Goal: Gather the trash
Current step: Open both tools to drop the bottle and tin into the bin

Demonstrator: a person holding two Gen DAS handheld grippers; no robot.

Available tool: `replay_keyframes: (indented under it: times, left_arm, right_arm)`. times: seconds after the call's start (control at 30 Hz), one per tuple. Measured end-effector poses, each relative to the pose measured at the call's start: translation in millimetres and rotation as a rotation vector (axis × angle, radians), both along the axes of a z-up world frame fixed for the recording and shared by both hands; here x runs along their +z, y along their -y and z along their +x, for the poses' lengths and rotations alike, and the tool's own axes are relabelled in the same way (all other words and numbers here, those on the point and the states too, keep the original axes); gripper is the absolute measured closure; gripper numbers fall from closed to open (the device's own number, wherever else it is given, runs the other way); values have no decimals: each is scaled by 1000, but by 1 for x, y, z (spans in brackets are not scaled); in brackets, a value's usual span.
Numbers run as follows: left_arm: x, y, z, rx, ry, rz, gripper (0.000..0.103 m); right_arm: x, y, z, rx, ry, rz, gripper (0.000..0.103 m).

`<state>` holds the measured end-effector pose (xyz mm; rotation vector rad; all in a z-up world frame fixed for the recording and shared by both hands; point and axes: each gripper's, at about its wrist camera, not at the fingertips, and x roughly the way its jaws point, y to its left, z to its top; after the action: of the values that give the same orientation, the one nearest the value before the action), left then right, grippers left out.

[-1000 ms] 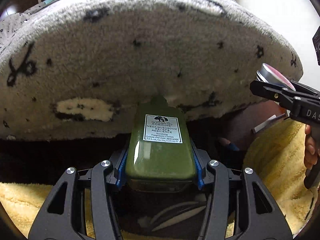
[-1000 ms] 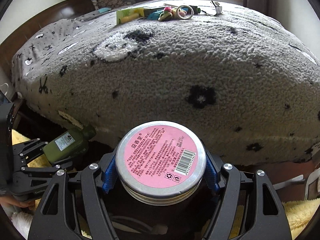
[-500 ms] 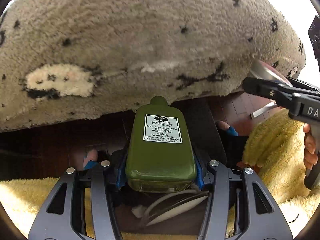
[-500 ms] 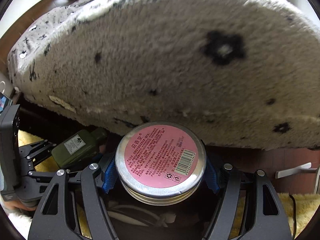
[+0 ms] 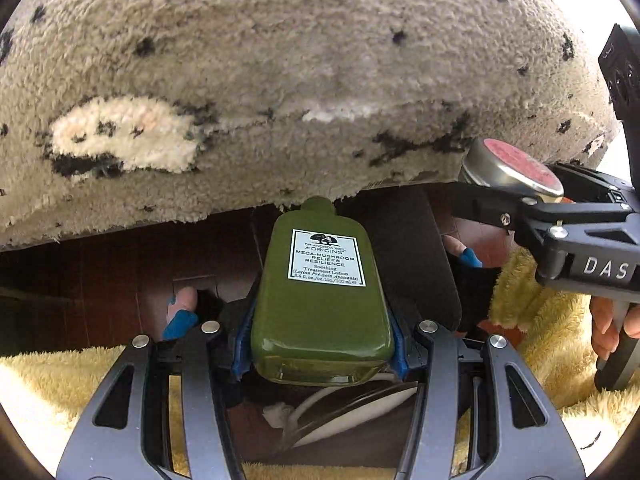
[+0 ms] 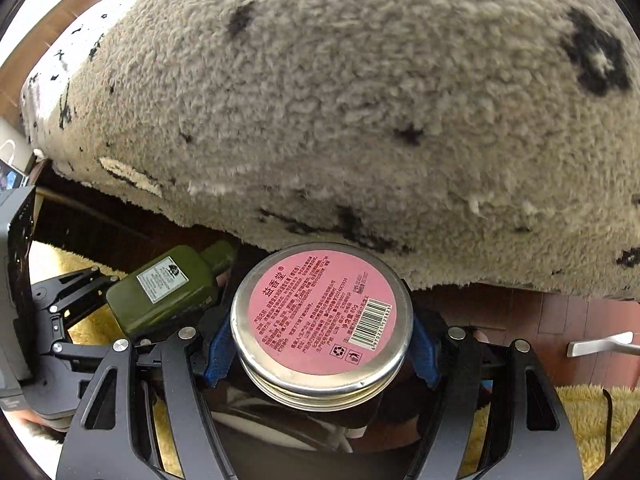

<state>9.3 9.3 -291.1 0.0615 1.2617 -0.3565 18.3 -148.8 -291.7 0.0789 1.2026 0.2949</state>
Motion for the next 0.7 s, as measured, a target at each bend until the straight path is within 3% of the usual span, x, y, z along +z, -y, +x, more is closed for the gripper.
replay_keyframes:
  times: [0.13,0.2,0.4,0.7]
  left_arm:
    - [-7,-3,-5,0,1,-6,53]
    - [-6,-5,-5,2,6,-8,46]
    - [7,-3,3,12,30,4,36]
    - [59,0,3,10,184,20,28]
  right_arm:
    - [3,-8,10,7,-5,9,30]
    - [4,-8,11,5,0,15,24]
    - [23,-7,25,-32,45,-18,24]
    - [67,15,24,-69,204,-65,24]
